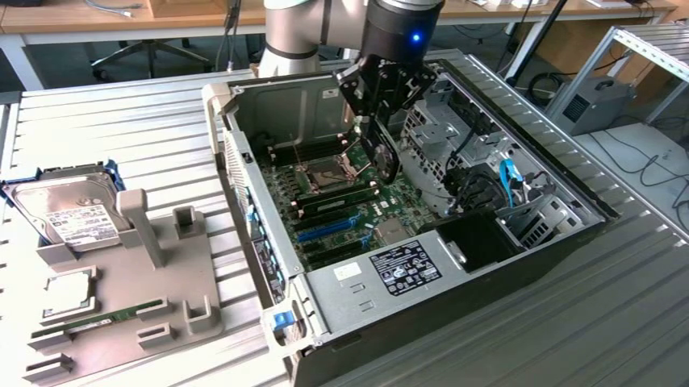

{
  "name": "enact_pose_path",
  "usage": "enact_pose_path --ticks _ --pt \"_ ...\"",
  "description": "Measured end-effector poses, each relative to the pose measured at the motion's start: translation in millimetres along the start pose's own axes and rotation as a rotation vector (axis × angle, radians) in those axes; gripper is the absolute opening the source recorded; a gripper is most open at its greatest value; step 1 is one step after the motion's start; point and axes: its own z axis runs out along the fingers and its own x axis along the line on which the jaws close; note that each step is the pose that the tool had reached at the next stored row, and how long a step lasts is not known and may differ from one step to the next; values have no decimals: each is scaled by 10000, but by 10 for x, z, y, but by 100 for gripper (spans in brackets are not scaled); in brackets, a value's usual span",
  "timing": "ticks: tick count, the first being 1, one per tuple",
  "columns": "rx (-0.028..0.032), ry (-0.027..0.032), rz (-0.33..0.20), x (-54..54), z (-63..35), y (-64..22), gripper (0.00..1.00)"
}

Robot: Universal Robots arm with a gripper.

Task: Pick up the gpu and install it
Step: 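Pick up the gpu and move the gpu toward the slot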

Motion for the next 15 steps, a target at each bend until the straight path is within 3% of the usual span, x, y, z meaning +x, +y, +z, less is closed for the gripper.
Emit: enact_pose_path --ticks 15 --pt "1 0 0 2 69 0 26"
